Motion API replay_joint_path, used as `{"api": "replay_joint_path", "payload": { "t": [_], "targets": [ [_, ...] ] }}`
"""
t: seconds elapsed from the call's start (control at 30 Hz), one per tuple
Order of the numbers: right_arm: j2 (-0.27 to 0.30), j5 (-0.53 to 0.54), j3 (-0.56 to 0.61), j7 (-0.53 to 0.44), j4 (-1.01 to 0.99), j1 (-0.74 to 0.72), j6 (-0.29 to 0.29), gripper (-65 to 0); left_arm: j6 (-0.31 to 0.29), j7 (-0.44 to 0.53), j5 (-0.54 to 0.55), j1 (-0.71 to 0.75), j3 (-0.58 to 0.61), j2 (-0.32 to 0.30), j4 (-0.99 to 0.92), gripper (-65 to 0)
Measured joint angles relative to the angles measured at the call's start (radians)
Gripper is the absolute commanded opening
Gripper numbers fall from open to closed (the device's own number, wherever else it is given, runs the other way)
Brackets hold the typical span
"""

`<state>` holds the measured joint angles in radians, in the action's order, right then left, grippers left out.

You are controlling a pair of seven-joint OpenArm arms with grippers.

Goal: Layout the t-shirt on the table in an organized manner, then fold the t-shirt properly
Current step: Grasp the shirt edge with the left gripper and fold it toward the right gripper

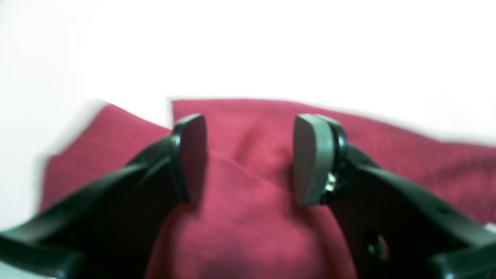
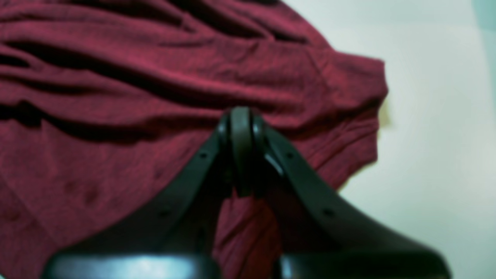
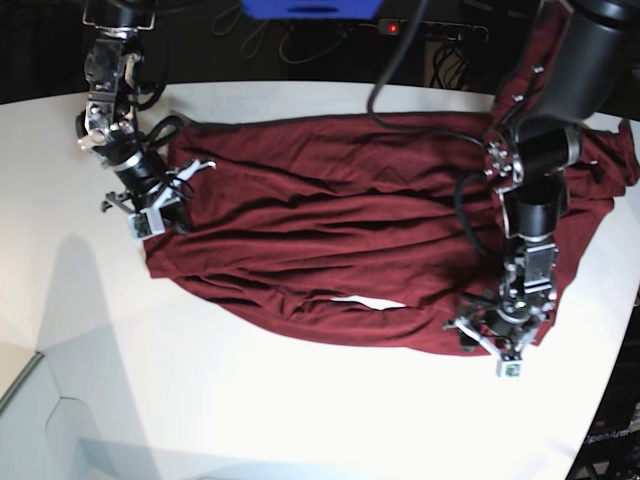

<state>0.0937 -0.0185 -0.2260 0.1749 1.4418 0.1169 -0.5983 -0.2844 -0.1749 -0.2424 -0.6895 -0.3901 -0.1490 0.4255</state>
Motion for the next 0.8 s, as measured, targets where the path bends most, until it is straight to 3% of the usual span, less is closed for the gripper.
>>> {"api": "replay_joint_path", "payload": {
  "t": [0.17,0.37,0.8],
  "targets": [
    [0.001,0.000,0.000,-0.003,0.000,-0.006,0.000,-65.0,-0.005,0.014,0.002,0.018,-0.007,-0.015,0.002,-30.3],
    [0.005,0.000,-0.001,-0.003,-0.001,-0.008,0.000,-65.0,-0.008,0.045,0.023,0.095,-0.060,-0.112,0.005,-30.3],
    [0.002,0.002,0.000,-0.008,-0.023,-0.032,0.000,-65.0,-0.030,0.088,0.033,0.176,-0.246,-0.155,0.024,-30.4]
  ]
}}
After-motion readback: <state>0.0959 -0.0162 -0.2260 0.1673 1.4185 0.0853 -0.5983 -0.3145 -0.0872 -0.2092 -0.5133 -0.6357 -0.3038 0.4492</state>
